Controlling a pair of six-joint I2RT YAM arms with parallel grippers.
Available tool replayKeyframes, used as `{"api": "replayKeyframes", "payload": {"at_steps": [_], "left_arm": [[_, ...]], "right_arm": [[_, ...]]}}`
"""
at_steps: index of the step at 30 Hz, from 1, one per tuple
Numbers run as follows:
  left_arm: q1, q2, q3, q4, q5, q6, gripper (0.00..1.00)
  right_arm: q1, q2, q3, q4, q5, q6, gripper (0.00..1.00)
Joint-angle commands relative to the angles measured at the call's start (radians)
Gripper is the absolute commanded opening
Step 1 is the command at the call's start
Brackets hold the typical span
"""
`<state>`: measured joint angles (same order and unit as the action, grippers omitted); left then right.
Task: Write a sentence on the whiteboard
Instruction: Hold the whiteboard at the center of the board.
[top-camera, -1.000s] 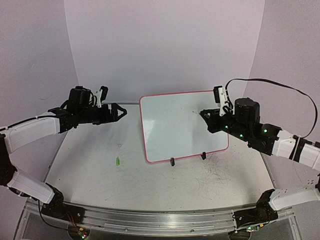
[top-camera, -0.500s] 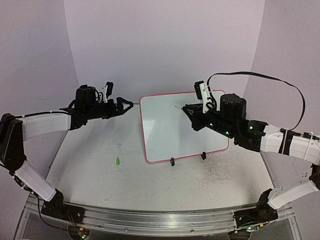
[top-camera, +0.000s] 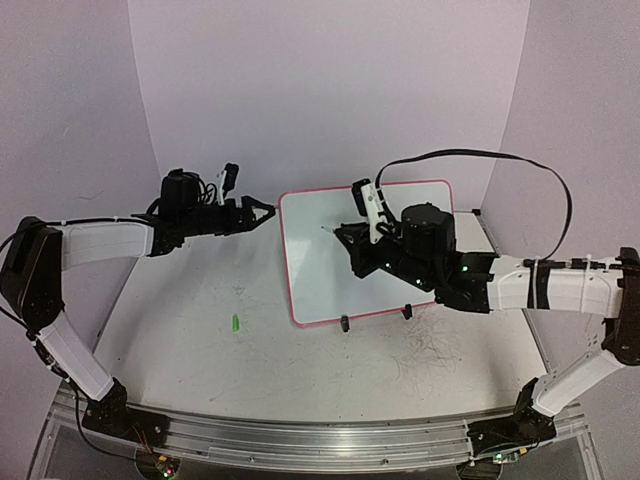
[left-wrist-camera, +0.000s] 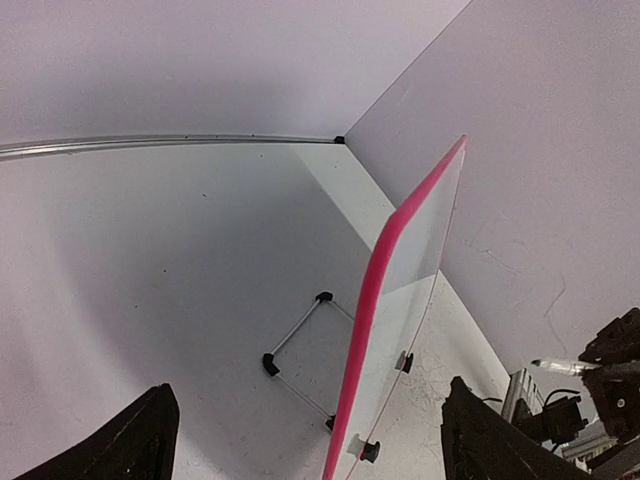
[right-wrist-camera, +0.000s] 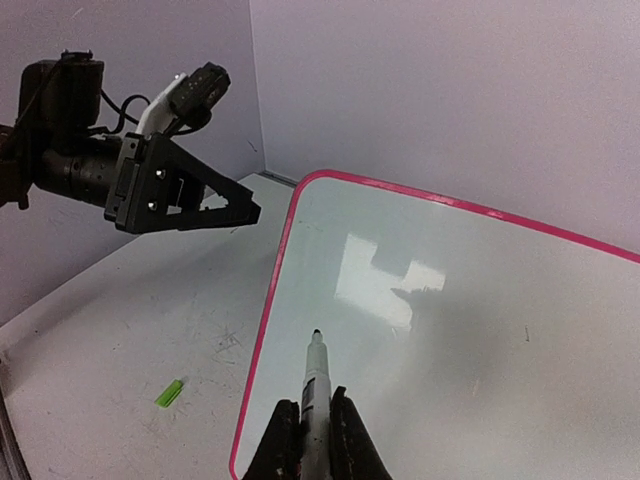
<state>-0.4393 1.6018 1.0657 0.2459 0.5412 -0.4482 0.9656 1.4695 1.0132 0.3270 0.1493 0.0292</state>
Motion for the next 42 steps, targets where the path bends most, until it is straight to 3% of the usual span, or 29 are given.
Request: {"api": "replayKeyframes", "payload": {"at_steps": [1, 8, 14, 25, 38, 42], "left_arm": [[0.006, 0.024, 0.037, 0.051, 0.058, 0.003, 0.92], [0.015, 0.072, 0.134, 0.055, 0.05, -0.104, 0.92], [0.016, 0.133, 0.213, 0.054, 0.08, -0.082, 0.93], [0.016, 0.115, 0.133, 0.056, 0.118, 0.028, 0.89], [0.015, 0.147, 0.135, 0.098, 0.187, -0.006, 0.9], [0.015, 0.179, 0.129, 0.166, 0.252, -0.052, 0.8]], "right_arm": [[0.009, 0.03, 0.06, 0.104, 0.022, -0.02, 0.0], [0.015, 0.023, 0.053, 0.15, 0.056, -0.048, 0.0], [0.016, 0.008, 0.005, 0.18, 0.015, -0.039, 0.0], [0.015, -0.014, -0.081, 0.254, 0.008, -0.069, 0.0], [0.016, -0.005, -0.077, 0.278, 0.066, -0.055, 0.0], [0.016, 0.035, -0.035, 0.269, 0.06, -0.073, 0.0]]}}
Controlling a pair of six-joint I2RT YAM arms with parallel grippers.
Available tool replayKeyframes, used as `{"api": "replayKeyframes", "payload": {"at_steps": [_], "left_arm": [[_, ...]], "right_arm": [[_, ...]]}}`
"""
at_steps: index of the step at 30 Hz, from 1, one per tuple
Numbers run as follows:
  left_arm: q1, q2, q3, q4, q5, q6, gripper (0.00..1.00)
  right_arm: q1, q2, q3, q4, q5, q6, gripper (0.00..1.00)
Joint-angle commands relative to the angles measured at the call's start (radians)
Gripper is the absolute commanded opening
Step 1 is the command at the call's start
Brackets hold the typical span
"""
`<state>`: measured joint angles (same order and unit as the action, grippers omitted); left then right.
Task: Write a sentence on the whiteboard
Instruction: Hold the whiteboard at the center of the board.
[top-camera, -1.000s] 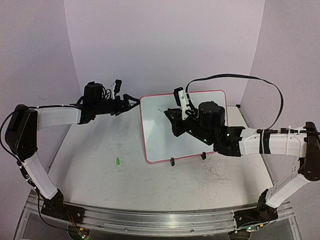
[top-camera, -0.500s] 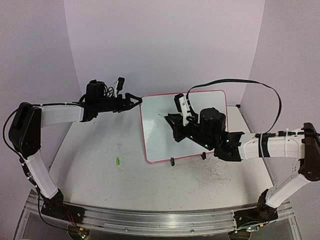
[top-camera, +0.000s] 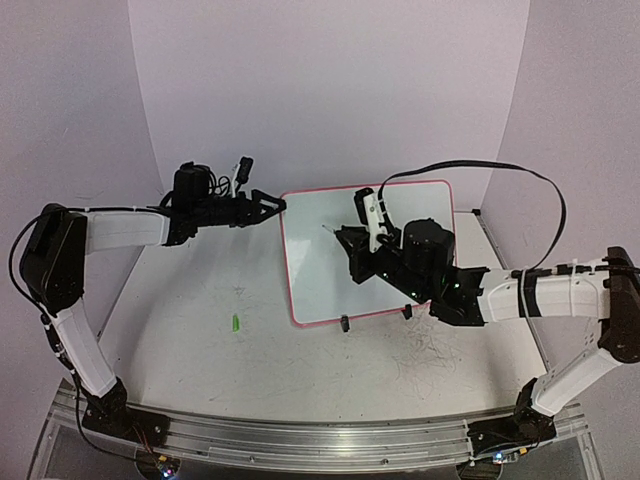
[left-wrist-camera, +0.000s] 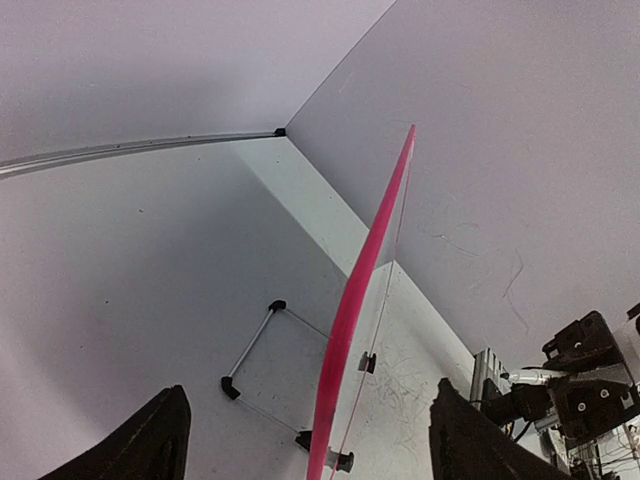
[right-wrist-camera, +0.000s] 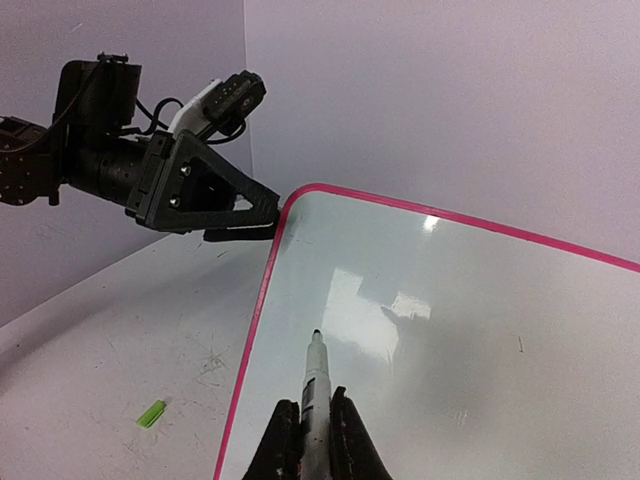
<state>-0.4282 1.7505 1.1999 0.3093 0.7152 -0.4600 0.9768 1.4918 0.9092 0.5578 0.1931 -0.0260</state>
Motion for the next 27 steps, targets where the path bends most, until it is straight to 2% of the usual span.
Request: {"api": "replayKeyframes", "payload": {"at_steps": [1, 8, 13, 27], "left_arm": [[0.005, 0.035, -0.006, 0.116, 0.088, -0.046, 0.77], [0.004, 0.045, 0.0, 0.158, 0.125, -0.044, 0.6], [0.004, 0.063, -0.004, 0.175, 0.147, -0.046, 0.51], [0.004, 0.107, 0.01, 0.195, 0.184, -0.031, 0.37]], "right_arm": [[0.005, 0.024, 0.084, 0.033, 0.015, -0.024, 0.0], [0.005, 0.104, 0.179, 0.01, 0.013, -0.073, 0.0], [0.004, 0.196, 0.251, 0.004, 0.024, -0.107, 0.0], [0.004, 0.29, 0.342, -0.031, 0.052, -0.124, 0.0]]}}
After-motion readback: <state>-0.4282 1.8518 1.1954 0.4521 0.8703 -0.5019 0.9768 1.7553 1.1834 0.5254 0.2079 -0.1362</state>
